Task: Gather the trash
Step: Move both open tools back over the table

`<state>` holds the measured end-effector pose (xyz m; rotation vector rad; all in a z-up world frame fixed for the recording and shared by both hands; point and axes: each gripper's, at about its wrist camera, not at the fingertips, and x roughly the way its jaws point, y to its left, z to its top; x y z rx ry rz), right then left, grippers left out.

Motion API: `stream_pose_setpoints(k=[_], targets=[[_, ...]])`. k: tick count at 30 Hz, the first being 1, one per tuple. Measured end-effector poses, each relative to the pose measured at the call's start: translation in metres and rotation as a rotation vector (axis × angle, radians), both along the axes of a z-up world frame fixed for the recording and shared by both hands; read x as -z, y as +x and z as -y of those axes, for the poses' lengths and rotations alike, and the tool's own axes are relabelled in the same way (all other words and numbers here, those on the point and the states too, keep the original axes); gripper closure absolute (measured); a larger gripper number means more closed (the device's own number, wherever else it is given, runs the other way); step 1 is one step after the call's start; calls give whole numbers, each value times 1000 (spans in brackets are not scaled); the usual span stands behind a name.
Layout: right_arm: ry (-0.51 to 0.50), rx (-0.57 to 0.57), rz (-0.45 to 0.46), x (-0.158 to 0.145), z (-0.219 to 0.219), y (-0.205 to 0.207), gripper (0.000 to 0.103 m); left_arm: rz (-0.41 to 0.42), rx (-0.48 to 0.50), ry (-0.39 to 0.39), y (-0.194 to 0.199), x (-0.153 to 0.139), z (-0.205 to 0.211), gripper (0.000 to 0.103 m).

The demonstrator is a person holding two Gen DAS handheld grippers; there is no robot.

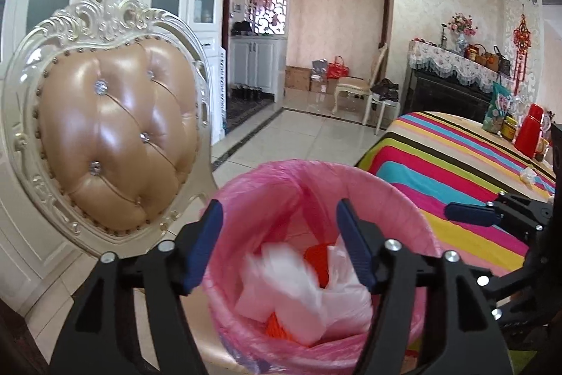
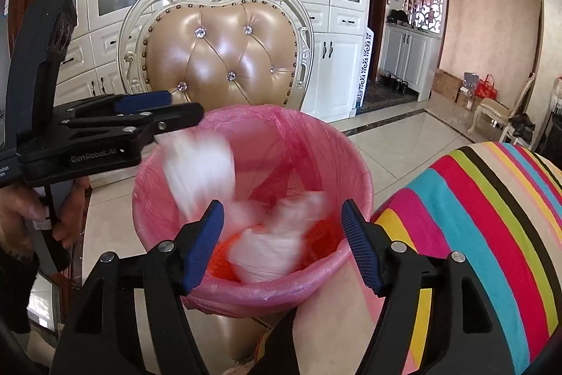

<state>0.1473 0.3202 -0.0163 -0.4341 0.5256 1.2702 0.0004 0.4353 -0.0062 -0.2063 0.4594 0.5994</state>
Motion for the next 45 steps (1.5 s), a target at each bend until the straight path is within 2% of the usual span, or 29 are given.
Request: stream_pose_setpoints(k=[2,4,6,9,15,20,23,27,30,34,39,45], targets=[[9,13,19,-4,9,-1,37,19,-20,16,-7,-4,3,21],[21,42,39,-9,25,-1,35,46,-46,55,-14,-10,12,4],[37,87,57,-15,43,0,26,58,-58,104,-18,-14,24,4],[60,163,80,-24,80,5,19,39,-23,142,-11,-19,49,4],[72,386,109,-37,170,22,19,69,130,173,24,-32,119,4],[50,573,129,-33,252,41,19,95,311,104,73,-39,186,4],[51,674,96,-29,305,55,19,97,401,77,101,-40,226,4],[44,801,81,-24,373,69,19,78,504,51,139,-35,279,4],[26,904,103,-21,416,79,19,45,587,-20,173,-26,319,4],[33,1013,33,-6,469,100,19,1,639,-64,211,-15,356,4],[0,1040,-16,13,494,117,19,-85,648,1,261,1,402,4],[-41,1008,-39,19,487,133,19,-127,637,5,286,12,413,4]])
